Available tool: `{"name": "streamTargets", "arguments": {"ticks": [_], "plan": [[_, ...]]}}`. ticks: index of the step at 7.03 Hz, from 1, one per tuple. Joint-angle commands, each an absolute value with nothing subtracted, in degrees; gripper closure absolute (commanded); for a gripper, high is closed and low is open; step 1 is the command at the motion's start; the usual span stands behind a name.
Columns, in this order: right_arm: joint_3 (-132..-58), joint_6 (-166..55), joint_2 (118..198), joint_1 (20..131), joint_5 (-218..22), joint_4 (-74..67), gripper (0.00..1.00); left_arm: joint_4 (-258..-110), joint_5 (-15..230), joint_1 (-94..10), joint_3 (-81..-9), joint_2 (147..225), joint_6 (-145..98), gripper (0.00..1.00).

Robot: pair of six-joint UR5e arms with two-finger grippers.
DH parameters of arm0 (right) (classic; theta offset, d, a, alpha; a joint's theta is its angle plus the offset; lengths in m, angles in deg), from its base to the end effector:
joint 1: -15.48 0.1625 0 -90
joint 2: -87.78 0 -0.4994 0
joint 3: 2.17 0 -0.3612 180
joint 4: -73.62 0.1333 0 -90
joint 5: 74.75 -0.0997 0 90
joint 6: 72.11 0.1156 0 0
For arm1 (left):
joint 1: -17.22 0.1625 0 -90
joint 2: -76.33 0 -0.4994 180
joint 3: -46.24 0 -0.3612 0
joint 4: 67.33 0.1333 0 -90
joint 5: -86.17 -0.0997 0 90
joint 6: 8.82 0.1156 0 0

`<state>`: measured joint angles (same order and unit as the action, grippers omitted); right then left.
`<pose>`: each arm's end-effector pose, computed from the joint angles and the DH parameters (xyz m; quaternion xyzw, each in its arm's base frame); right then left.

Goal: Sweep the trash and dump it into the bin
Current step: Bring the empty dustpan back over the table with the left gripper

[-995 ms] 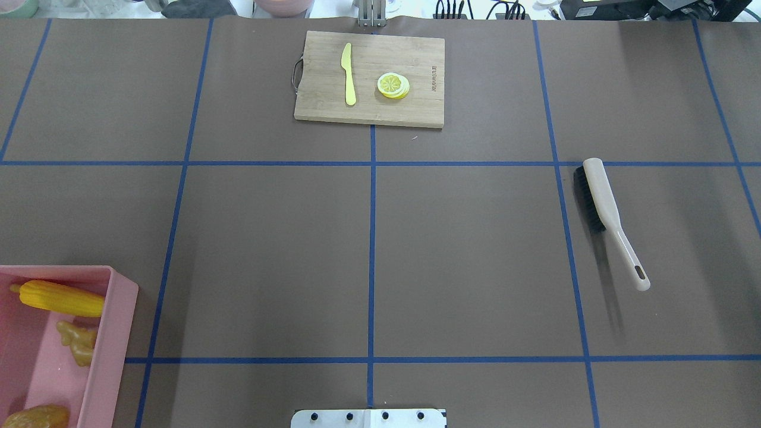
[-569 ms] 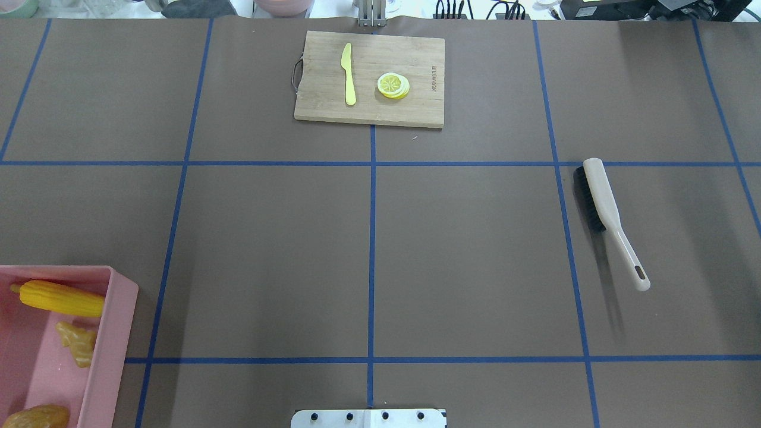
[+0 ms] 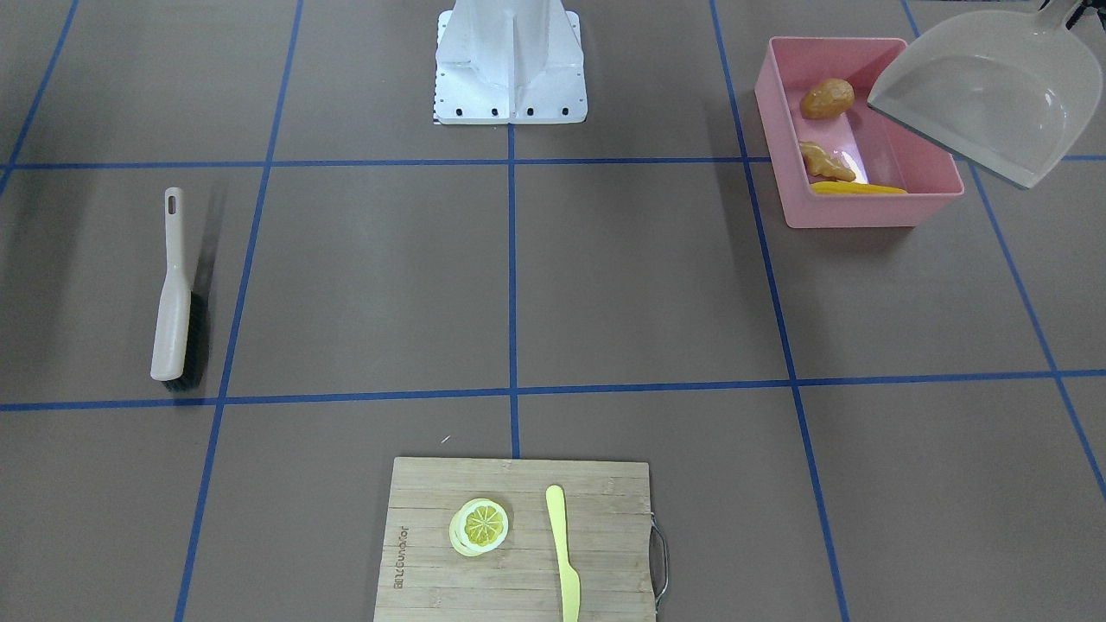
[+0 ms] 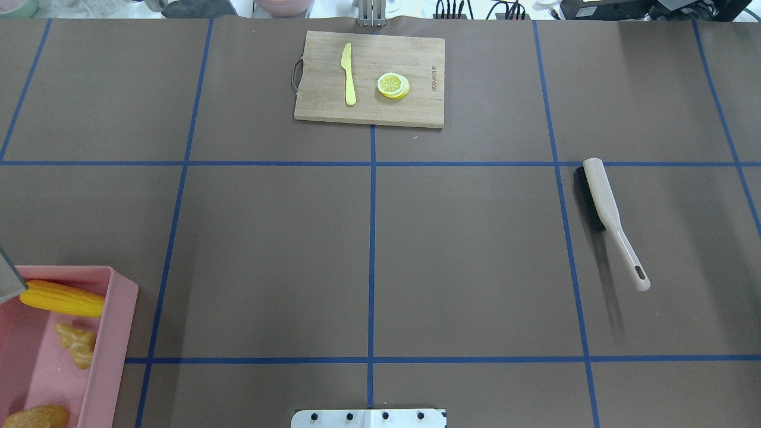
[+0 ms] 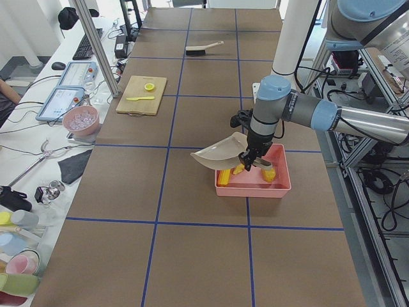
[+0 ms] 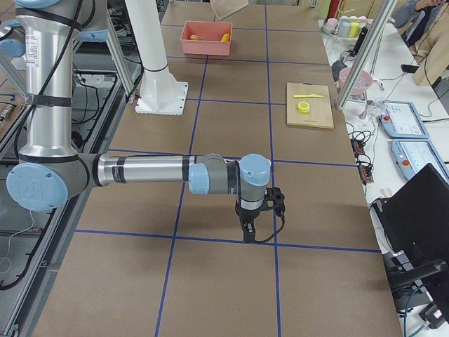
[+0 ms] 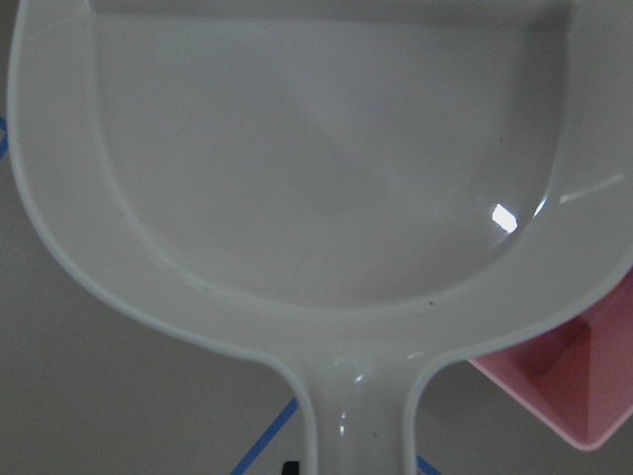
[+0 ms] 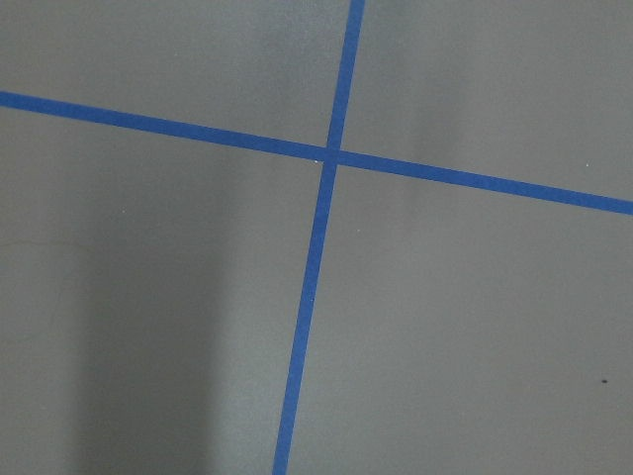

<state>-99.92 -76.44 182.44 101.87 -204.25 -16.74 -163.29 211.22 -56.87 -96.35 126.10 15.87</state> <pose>0.0330 -0.4269 0.7251 0.0245 -0.3377 -0.0732 0.9381 -0.0219 -0.1671 0.5250 0.1741 0.2848 0.3716 0.8663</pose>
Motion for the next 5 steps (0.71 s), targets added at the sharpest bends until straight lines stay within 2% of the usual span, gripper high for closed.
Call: {"name": "streamTargets", "arguments": {"ticks": [1, 5], "plan": [[-99.9, -76.4, 182.4, 101.9, -204.2, -16.7, 0.0, -162.4, 211.3, -55.2, -94.0, 135.3, 8.9, 1.0], [-99.9, -76.4, 182.4, 101.9, -204.2, -16.7, 0.0, -154.1, 211.5, -47.6, -92.1, 152.6, 8.6, 1.0]]}}
